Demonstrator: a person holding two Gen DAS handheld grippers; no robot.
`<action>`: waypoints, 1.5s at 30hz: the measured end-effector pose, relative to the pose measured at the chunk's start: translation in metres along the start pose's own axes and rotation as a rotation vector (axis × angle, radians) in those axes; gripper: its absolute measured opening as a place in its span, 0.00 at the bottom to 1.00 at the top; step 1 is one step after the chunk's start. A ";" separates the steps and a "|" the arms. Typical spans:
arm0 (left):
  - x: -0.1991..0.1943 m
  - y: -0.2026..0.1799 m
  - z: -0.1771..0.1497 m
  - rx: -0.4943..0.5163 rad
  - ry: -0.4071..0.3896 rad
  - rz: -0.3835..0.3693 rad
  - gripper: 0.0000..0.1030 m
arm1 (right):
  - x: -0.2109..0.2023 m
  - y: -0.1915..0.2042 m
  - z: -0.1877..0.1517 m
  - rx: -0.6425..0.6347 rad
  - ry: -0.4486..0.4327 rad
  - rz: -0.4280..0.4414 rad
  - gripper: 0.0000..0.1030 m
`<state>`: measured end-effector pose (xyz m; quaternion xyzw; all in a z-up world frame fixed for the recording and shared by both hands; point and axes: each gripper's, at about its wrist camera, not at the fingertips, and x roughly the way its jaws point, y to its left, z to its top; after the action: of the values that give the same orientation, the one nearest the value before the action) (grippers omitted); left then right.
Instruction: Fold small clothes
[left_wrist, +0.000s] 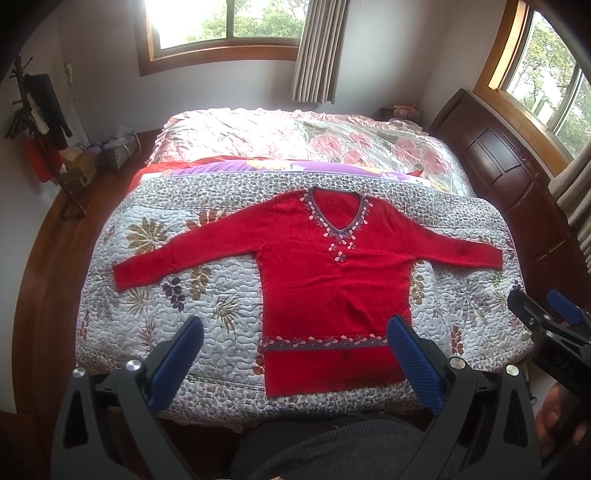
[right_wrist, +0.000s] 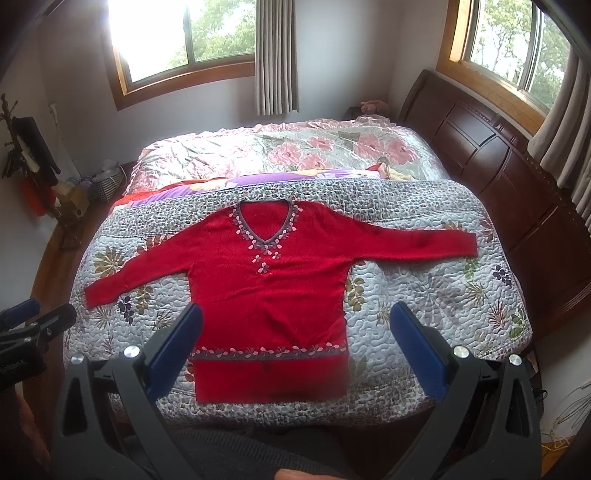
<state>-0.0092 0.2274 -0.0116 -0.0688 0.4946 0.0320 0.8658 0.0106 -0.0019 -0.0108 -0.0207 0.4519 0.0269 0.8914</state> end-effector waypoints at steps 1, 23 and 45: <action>0.000 0.000 0.000 0.001 0.000 0.001 0.96 | 0.000 -0.001 0.001 0.002 0.000 0.000 0.97; -0.002 0.001 0.006 0.002 -0.017 0.004 0.96 | -0.001 0.000 0.005 0.000 0.000 -0.005 0.97; 0.008 0.000 0.017 0.008 0.002 0.006 0.96 | 0.016 -0.007 0.017 0.019 0.030 -0.007 0.97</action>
<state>0.0094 0.2294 -0.0102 -0.0636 0.4960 0.0327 0.8654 0.0344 -0.0069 -0.0136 -0.0143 0.4652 0.0191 0.8849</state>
